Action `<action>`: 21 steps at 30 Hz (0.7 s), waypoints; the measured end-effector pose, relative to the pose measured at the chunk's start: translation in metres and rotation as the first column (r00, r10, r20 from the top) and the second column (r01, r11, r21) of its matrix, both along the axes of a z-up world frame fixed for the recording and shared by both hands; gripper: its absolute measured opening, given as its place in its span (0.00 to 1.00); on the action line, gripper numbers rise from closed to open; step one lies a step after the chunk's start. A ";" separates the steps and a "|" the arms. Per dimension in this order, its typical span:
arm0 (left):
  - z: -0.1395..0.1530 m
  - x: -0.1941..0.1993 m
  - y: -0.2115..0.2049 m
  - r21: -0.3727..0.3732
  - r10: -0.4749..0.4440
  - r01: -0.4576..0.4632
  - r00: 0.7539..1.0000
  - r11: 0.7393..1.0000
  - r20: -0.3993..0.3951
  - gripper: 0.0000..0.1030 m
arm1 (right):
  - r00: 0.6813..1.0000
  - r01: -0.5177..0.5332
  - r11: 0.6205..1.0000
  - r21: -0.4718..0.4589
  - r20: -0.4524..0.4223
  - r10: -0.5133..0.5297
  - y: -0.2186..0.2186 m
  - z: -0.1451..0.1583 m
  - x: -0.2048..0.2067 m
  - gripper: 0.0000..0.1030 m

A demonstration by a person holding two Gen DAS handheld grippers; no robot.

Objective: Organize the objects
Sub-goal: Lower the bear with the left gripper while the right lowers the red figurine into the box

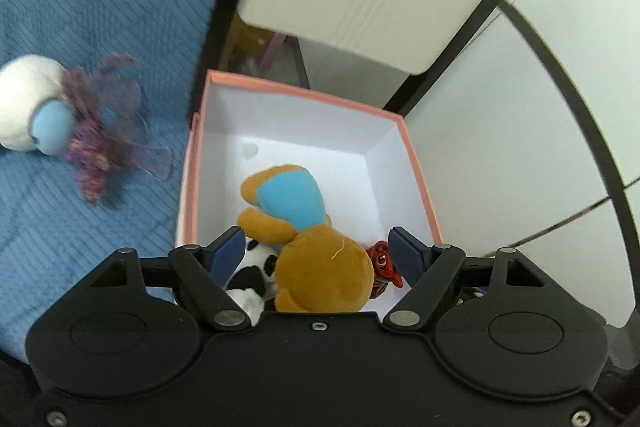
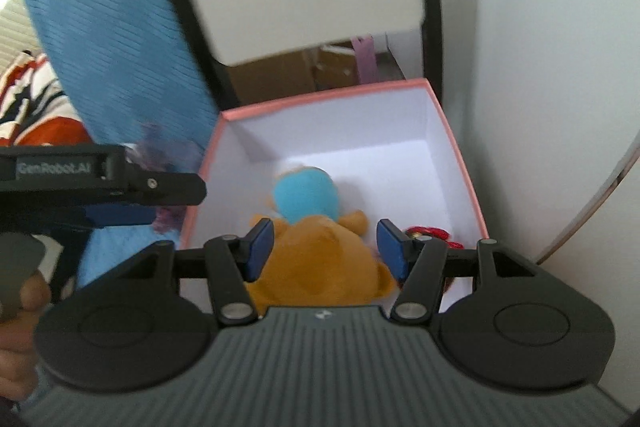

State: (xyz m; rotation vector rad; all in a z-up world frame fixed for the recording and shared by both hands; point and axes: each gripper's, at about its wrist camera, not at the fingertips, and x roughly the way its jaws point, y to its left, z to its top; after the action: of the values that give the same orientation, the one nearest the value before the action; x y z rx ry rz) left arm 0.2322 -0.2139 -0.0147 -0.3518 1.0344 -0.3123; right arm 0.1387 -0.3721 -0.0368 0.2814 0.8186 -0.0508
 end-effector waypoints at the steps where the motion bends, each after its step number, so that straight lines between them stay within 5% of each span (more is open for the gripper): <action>1: 0.007 -0.006 0.004 0.002 -0.002 0.002 1.000 1.000 0.009 0.75 | 1.000 -0.003 1.000 0.003 0.014 0.003 0.005 0.007 -0.004 0.58; 11: 0.068 -0.064 0.054 0.001 0.001 -0.001 0.991 1.000 0.132 0.75 | 0.991 -0.051 0.998 -0.021 0.127 0.054 0.053 0.068 -0.039 0.58; 21: 0.112 -0.116 0.096 0.038 -0.022 0.013 0.970 0.999 0.241 0.76 | 0.980 -0.087 0.996 -0.023 0.175 0.090 0.102 0.094 -0.070 0.58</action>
State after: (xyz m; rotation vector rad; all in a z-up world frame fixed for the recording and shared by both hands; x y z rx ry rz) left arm 0.1166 -0.1180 0.0969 -0.2650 0.8033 -0.3432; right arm 0.0683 -0.2698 0.0568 0.2307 0.6540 0.0510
